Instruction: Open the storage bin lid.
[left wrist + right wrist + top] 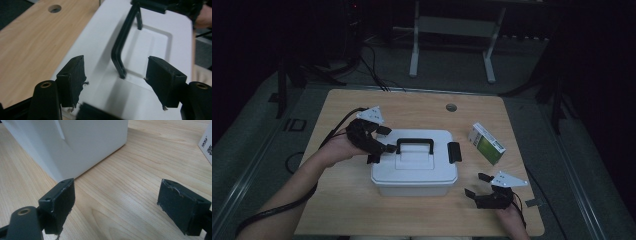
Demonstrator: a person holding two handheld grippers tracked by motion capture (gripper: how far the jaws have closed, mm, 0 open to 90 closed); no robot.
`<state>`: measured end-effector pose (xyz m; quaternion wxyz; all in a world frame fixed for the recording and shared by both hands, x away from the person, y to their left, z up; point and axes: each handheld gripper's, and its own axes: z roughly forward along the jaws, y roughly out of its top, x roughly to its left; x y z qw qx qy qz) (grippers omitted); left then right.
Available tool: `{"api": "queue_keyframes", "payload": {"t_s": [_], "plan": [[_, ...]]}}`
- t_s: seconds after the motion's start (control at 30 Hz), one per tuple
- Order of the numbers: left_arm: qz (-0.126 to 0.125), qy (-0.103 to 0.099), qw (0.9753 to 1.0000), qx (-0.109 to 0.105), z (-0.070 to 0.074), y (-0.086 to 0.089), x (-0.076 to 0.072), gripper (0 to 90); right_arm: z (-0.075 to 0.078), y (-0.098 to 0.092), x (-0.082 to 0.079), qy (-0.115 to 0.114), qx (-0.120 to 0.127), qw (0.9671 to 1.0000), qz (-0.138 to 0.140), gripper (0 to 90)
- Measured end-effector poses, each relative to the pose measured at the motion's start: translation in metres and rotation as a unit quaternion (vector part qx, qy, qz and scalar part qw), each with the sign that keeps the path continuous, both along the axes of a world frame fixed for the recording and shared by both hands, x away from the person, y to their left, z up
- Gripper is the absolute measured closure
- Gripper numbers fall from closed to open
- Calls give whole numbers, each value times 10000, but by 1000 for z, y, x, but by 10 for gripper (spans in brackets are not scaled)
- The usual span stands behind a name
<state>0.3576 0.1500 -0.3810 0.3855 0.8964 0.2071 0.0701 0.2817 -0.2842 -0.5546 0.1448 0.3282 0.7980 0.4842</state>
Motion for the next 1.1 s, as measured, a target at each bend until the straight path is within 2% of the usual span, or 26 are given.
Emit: {"api": "queue_keyframes", "payload": {"t_s": [0.13,0.2,0.23,0.33,0.6,0.93,1.0,1.03,1.07,1.1], "plan": [[-80,-9,9999,107,3,-8,6,315,0,0,0,3,-13,10000,13,142],[-167,35,9998,114,3,-13,8,329,0,0,0,2,-2,10000,8,142],[-225,39,9995,204,3,-15,9,331,0,0,0,2,4,10000,12,142],[-311,119,9991,269,2,-23,11,333,0,-1,0,16,18,10000,12,142],[-470,188,9977,455,1,-36,15,446,0,-1,0,34,36,10000,22,142],[-774,70,9931,878,2,-52,14,590,0,-1,0,43,37,10000,27,142],[-848,-10,9897,1157,4,-57,14,627,0,-1,0,45,34,10000,23,142],[-886,-14,9886,1218,5,-58,14,632,0,-1,0,45,38,10000,20,142],[-886,-14,9886,1218,5,-58,14,636,0,-1,0,46,47,10000,16,142],[-929,6,9880,1236,5,-59,14,670,0,-1,0,46,47,10000,16,142]]}}
